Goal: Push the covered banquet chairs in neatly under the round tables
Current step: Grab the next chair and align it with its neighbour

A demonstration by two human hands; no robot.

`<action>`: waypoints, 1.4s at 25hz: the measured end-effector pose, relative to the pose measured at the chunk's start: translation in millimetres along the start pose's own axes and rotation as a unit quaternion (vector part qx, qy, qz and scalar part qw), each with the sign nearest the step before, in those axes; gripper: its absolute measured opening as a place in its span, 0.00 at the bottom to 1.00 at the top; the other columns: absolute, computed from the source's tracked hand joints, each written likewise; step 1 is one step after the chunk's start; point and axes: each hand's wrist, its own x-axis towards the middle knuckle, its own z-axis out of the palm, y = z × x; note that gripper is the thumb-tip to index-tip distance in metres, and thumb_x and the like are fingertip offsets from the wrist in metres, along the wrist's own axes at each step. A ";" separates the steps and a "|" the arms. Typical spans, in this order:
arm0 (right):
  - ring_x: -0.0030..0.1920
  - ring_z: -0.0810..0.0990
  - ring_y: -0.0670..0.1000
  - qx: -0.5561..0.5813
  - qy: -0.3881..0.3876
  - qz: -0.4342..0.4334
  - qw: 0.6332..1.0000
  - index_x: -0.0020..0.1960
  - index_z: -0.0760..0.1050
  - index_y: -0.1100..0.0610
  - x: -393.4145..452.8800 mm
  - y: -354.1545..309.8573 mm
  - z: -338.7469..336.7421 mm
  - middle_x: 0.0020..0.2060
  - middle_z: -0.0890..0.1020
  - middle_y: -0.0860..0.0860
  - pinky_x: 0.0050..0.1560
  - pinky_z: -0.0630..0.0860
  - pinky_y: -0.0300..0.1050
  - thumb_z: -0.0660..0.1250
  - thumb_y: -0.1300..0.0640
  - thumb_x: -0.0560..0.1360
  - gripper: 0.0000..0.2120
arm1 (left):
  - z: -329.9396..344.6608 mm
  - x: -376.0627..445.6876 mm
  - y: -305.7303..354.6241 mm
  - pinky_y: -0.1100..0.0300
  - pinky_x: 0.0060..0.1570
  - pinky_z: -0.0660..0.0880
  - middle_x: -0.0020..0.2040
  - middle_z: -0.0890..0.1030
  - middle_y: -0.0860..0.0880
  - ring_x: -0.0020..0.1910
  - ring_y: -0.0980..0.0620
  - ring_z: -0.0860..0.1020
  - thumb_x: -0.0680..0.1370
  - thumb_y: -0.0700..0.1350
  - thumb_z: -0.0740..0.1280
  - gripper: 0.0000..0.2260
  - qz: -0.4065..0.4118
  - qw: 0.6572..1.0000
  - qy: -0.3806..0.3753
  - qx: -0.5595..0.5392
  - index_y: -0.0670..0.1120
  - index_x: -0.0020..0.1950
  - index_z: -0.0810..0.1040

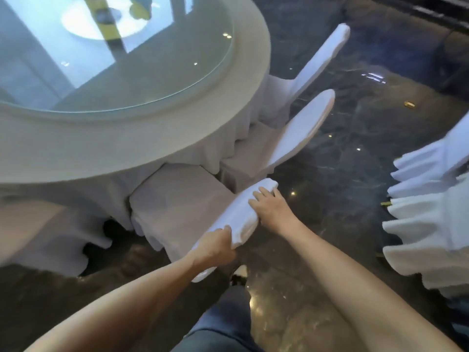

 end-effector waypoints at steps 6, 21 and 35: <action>0.52 0.78 0.61 -0.023 0.002 -0.071 0.997 0.48 0.80 0.58 55.1 60.8 5.4 0.45 0.82 0.56 0.56 0.74 0.62 0.66 0.68 0.68 0.11 | -5.2 45.9 24.2 0.54 0.40 0.73 0.48 0.82 0.45 0.44 0.43 0.80 0.69 0.50 0.64 0.14 -0.021 0.998 0.063 0.008 0.49 0.53 0.71; 0.50 0.78 0.54 -0.012 -0.030 -0.268 0.963 0.52 0.76 0.48 164.9 168.3 -20.4 0.48 0.79 0.48 0.50 0.75 0.50 0.69 0.50 0.66 0.15 | -61.7 133.4 63.6 0.54 0.40 0.72 0.46 0.78 0.47 0.42 0.45 0.76 0.67 0.51 0.65 0.12 -0.120 0.988 0.019 -0.091 0.48 0.46 0.69; 0.61 0.76 0.51 0.008 -0.143 -0.319 0.937 0.73 0.66 0.46 215.2 388.9 -62.7 0.66 0.75 0.46 0.59 0.74 0.48 0.64 0.31 0.70 0.36 | -98.0 243.2 176.0 0.51 0.51 0.74 0.60 0.79 0.43 0.57 0.40 0.78 0.72 0.47 0.67 0.21 -0.321 0.929 0.156 -0.096 0.47 0.64 0.71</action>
